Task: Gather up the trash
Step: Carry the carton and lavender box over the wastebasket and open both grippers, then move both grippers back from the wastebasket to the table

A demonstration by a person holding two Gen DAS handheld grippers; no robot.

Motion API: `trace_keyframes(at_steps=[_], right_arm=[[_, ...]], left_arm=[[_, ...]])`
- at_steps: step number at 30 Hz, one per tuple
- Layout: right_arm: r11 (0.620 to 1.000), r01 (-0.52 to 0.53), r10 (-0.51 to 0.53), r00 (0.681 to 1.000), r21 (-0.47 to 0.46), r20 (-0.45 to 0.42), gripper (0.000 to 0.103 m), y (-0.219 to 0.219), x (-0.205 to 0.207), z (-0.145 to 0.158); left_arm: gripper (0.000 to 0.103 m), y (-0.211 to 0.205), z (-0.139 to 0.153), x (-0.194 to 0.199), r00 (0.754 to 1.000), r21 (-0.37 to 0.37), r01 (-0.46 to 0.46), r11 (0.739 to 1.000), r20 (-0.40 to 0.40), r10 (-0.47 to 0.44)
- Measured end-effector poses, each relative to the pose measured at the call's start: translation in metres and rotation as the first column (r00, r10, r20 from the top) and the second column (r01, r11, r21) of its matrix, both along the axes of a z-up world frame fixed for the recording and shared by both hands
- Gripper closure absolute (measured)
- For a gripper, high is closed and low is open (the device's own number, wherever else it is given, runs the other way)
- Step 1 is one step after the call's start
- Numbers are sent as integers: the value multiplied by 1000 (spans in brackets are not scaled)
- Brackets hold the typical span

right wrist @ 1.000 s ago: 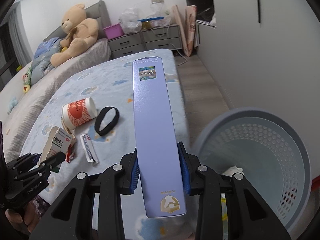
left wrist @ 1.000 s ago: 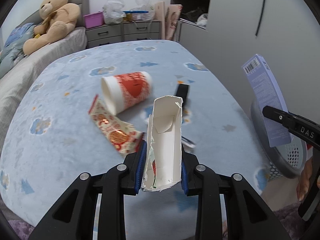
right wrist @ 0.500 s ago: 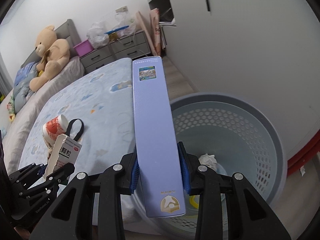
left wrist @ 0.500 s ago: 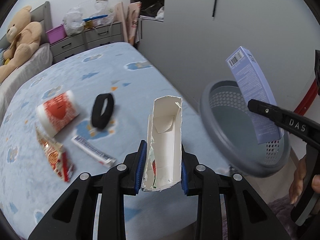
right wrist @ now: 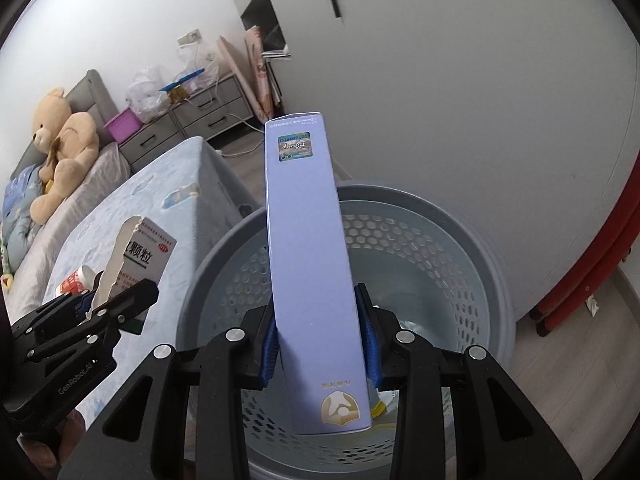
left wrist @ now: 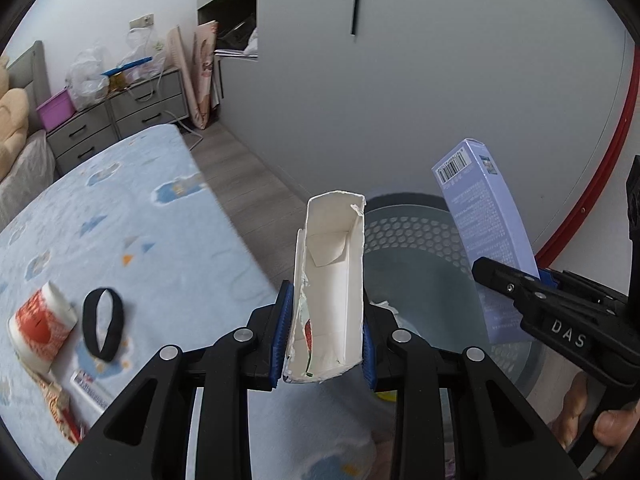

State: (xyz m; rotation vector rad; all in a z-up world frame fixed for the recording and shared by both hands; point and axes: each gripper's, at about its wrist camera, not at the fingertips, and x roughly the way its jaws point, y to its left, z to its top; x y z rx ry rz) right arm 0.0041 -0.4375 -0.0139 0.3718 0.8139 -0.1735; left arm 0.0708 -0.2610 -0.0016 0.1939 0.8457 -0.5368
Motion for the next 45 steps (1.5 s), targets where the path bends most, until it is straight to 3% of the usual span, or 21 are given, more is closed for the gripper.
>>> trace_keyframes(at_steps=[14,16,18,19,21,45], right_arm=[[997,76,-75,993,9,-92,69,-18,0,-13],[997,80,-79,993,5,-92,67,-18,-1,-13],[996,90,-90,992,-7,-86,66,-19,-2,-12],[995,95,-96,992,-10,-78,59,-20,-3,-10],[995,104,-105,992,-11,-64,51,-19,-4,-8],[996,74,-77,996,-51,-55,40,-10,4,-8]], left_arm=[[74,-38,-23,21,995,21,80,997,-62,-78],[70,-40,-23,20,994,19,85,996,-65,-83],[58,-41,-22,20,995,22,84,996,-59,-83],[49,-41,-22,19,995,22,83,996,-53,-82],[46,-38,-20,18,996,16,80,997,-41,-80],[43,-18,-11,15,999,1,41,999,-28,-41]])
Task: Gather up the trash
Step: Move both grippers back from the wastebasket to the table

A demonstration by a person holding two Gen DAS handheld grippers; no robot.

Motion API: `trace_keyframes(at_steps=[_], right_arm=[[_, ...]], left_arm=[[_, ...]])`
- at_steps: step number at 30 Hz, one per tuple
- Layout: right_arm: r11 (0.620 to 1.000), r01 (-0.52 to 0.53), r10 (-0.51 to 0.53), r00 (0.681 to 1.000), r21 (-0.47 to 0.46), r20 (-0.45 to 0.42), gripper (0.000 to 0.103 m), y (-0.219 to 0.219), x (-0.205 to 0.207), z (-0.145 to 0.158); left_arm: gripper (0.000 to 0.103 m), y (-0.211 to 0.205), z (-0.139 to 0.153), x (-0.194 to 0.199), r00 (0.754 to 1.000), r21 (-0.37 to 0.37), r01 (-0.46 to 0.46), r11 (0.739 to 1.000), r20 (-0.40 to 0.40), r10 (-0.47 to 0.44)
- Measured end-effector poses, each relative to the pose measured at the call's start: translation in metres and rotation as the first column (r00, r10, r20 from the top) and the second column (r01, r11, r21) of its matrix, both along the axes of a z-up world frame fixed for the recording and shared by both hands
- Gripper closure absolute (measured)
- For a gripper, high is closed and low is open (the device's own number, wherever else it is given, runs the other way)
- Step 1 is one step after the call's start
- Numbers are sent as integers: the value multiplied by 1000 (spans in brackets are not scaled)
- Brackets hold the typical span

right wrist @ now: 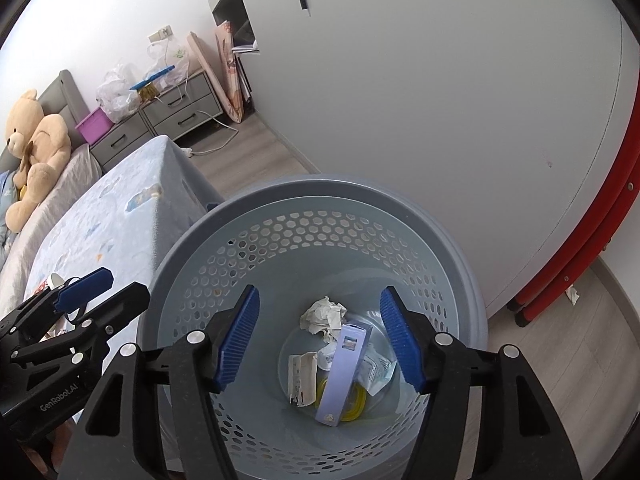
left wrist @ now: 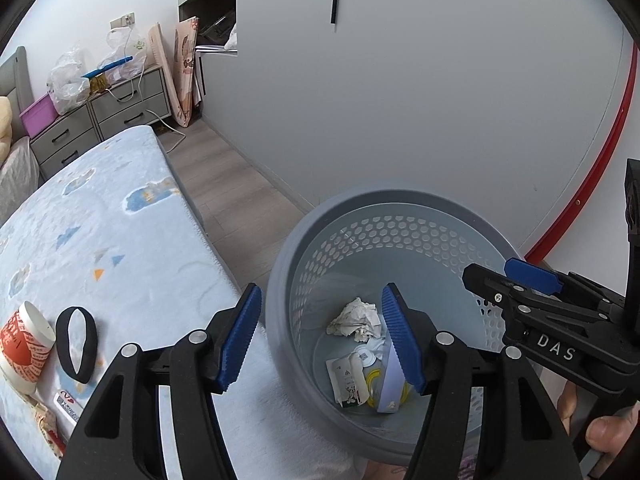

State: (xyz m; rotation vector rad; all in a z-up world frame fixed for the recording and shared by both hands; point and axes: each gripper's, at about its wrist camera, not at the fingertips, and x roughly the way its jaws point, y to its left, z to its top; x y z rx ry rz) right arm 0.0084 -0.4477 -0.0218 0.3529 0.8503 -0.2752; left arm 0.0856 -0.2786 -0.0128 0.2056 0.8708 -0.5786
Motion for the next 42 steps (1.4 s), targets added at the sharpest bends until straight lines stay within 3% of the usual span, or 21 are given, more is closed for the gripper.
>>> trace_keyframes(at_steps=[12,23,31,42], right_arm=[[999,-36,36,999,-3,7,34,12,8,0],[994,-112,112,992,11,50,29,43,27,10],[978,-207,206,975,9,80,29,90,46,20],[929,-370,369,925,-13,94,25,170,68,23]], left_arm=[[40,21,4,-7,999,-16,-35,999,2,35],[40,76,4,-9,986,-11,-166,986,-14,165],[40,130,16,-17,956,-10,-292,956,20,292],[40,212,16,-26,893,21,-451,892,17,451]])
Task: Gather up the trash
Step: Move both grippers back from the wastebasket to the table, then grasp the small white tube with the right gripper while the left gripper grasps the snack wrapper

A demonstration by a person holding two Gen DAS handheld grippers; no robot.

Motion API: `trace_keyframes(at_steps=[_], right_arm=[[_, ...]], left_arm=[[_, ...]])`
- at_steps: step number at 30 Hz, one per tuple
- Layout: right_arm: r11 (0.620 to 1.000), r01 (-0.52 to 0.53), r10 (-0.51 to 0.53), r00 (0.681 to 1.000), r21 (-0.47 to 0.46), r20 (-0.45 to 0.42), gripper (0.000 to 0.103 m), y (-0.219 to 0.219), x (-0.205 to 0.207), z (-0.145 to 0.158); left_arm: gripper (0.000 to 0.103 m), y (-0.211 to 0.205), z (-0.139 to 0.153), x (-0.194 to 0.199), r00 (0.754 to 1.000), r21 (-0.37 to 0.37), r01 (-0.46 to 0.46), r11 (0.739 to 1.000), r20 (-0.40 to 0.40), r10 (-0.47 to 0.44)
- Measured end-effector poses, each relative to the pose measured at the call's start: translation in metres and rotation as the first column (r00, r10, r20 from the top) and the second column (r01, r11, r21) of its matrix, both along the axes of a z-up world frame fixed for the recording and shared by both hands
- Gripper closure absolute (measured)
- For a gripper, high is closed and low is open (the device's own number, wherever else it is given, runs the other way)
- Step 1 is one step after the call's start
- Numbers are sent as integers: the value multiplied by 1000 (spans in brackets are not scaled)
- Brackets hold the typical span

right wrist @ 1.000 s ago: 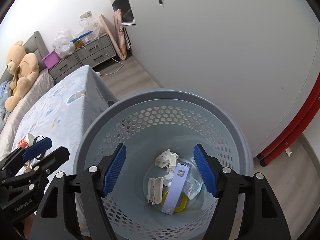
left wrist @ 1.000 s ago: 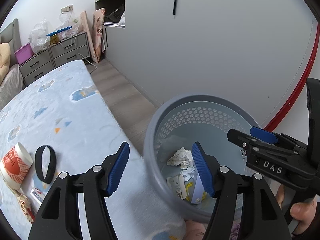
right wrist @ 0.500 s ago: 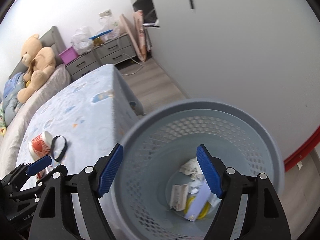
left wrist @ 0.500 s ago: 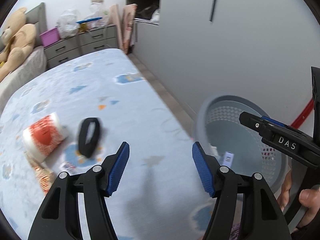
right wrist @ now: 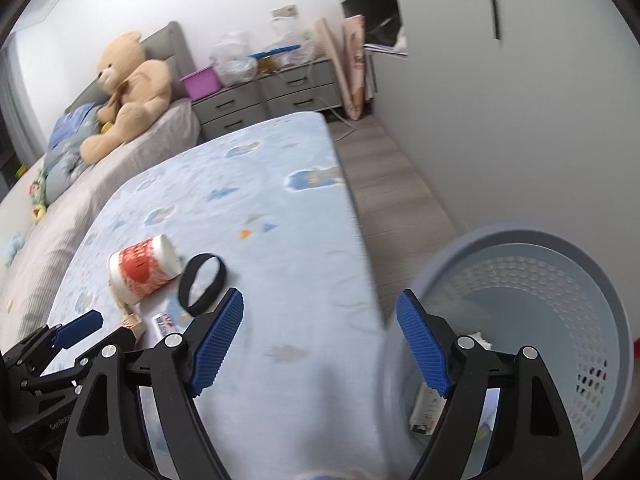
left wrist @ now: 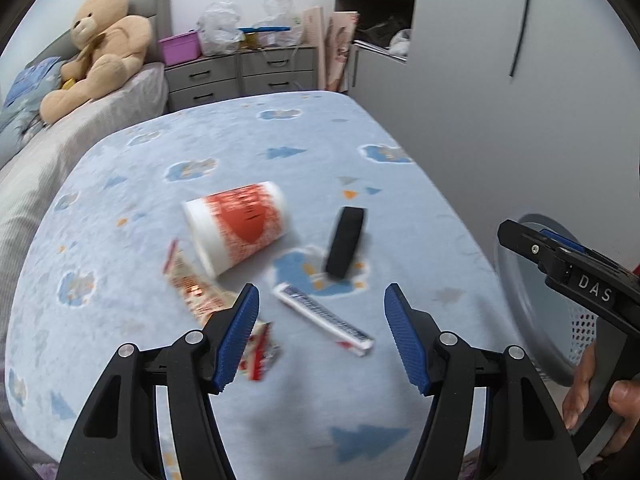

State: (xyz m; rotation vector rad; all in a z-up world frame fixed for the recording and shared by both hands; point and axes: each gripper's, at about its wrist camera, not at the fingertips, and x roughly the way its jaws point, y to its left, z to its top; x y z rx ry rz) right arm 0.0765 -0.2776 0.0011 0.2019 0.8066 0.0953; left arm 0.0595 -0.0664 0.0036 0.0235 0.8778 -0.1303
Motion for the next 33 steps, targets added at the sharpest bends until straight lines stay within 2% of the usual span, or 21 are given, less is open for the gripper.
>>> trace_keyframes(at_steps=[8,17,26,33], right_arm=[[992,-125,125,992,-7,-20,24,57,10,-7],[970,-240,237,970,-47,-56,21,105,10,-21],[952,-292,281,953,-90,-117,21,126,16,-41],[935,-320,300,943,-149,-146,22,140,19,-53]], left_arm=[[40,53,-7,-6,994,22,-107,994,-9,107],[40,83,-18,-3,983,13,-182,983,-10,182],[40,104,-28,0,972,-2,-233,973,-33,232],[40,107,-32,2,971,-5,-234,972,-42,234]])
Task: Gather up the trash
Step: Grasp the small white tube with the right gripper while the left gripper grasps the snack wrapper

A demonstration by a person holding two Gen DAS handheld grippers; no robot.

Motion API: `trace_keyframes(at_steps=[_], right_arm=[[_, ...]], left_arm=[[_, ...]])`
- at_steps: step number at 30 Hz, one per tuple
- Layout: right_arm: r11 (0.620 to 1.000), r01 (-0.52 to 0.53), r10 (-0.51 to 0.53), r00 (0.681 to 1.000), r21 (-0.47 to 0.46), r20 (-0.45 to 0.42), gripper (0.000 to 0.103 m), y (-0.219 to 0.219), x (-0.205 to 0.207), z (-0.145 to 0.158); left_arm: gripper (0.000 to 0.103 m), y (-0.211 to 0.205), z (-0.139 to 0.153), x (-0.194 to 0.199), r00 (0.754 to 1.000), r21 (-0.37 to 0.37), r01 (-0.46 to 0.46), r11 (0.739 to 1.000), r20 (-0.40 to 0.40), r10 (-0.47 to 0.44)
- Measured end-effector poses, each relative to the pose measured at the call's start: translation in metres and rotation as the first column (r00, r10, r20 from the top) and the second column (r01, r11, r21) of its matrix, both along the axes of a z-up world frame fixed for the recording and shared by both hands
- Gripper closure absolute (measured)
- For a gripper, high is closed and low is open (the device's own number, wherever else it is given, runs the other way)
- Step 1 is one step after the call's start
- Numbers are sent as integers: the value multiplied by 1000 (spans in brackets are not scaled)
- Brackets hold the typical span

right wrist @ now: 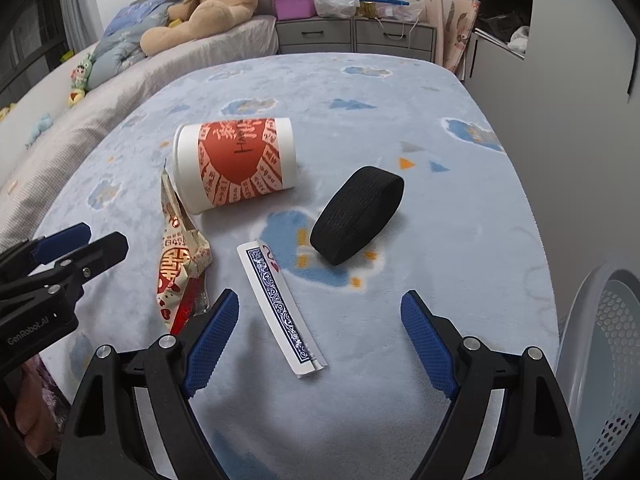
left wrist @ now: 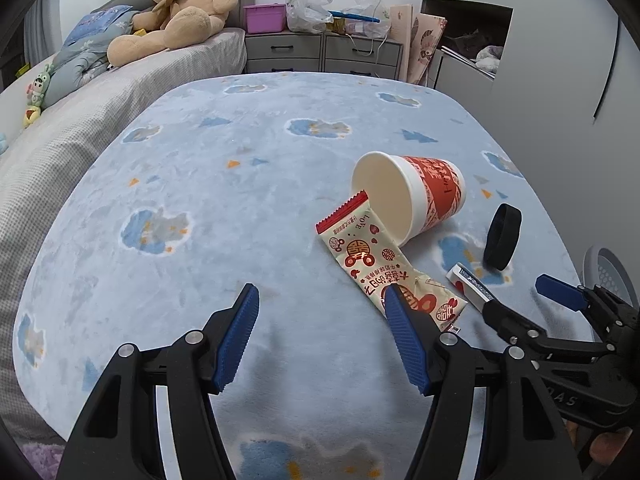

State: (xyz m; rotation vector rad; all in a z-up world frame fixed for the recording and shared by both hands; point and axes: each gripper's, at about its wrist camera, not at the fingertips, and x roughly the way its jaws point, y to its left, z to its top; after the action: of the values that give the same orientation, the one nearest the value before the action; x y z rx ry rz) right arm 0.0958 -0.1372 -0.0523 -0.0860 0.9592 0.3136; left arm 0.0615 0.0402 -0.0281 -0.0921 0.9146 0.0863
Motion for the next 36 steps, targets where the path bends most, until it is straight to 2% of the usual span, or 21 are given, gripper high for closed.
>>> trace_keyframes(at_steps=[9,12,14,17,26,36], right_arm=[[998,-27,27,1000,-59,-3,40,11,-1,-10],[997,-40,41,999,-60,6,51,12,-3,-8],[997,-52,53,999,-65,11,69,13,-5,-7],[996,-73,74,997,-59,10,83,15,-8,-6],[998,-63,63,998,17,-4,86,2,-12,3],[995,-58,59,998,82,-16,86,-13,-20,11]], left_arm=[[40,-2,-3,0,1000,-2,8,1000,-3,-8],[40,-4,-4,0,1000,-4,13,1000,-3,-13],[40,-6,-4,-1,1000,0,19,1000,-1,-19],[40,-9,-4,-3,1000,3,27,1000,3,-27],[40,-23,-5,-8,998,-1,64,998,9,-64],[40,-47,-14,-11,993,32,118,993,7,-118]])
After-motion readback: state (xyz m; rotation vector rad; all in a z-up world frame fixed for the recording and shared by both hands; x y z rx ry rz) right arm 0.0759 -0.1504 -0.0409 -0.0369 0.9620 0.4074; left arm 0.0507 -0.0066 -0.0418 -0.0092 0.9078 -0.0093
